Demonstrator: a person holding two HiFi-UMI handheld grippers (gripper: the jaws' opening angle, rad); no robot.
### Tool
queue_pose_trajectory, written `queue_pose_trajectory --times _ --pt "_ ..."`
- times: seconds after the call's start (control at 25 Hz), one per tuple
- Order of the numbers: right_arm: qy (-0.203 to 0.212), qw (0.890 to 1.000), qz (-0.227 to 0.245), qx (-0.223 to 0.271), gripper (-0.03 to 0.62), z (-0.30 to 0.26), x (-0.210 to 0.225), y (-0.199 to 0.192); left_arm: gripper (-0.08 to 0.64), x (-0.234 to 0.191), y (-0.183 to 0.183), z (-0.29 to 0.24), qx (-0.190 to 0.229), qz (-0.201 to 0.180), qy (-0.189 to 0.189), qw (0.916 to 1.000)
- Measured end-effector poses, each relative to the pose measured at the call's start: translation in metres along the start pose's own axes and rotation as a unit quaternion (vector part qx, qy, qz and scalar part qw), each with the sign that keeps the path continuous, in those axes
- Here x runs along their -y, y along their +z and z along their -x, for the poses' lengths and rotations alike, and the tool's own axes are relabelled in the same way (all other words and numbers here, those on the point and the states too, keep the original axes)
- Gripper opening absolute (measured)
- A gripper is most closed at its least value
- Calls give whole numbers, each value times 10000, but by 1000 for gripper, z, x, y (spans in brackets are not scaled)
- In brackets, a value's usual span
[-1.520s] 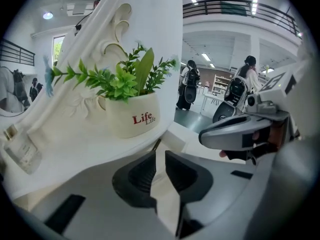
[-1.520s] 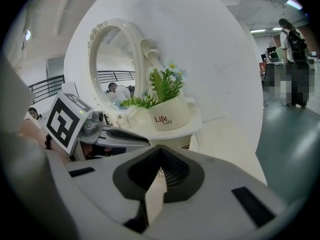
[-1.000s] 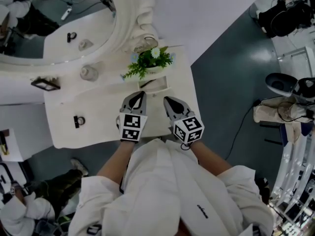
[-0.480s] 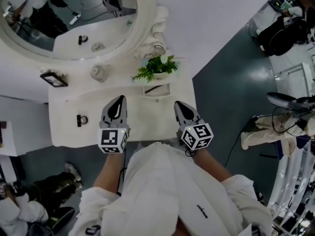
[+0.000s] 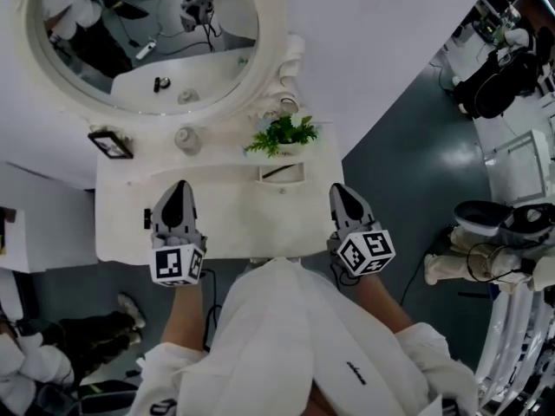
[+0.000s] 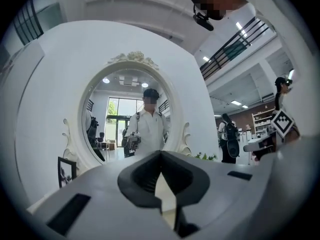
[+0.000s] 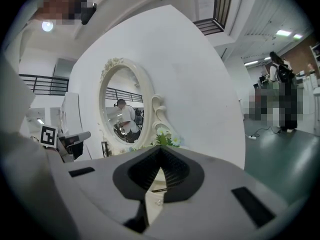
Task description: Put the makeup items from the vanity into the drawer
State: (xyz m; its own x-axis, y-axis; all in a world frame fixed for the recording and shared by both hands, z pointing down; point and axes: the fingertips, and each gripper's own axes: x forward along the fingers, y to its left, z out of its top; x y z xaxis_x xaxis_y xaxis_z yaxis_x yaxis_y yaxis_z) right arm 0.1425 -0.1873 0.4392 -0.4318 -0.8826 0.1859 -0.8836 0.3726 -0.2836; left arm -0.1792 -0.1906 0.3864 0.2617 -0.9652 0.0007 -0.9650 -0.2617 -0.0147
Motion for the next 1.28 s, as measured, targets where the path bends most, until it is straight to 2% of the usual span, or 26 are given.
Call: queue_pose_trajectory --times 0.4,0.6,1.28 --pt "-394 9983 142 406 17 25 23 37 26 -37 12 20 246 9 342 9991" --pt "-451 9976 120 506 17 29 21 39 26 -29 15 21 316 -116 221 9992" --pt "-390 9982 131 442 17 24 14 36 26 -10 11 7 244 -51 -27 9997"
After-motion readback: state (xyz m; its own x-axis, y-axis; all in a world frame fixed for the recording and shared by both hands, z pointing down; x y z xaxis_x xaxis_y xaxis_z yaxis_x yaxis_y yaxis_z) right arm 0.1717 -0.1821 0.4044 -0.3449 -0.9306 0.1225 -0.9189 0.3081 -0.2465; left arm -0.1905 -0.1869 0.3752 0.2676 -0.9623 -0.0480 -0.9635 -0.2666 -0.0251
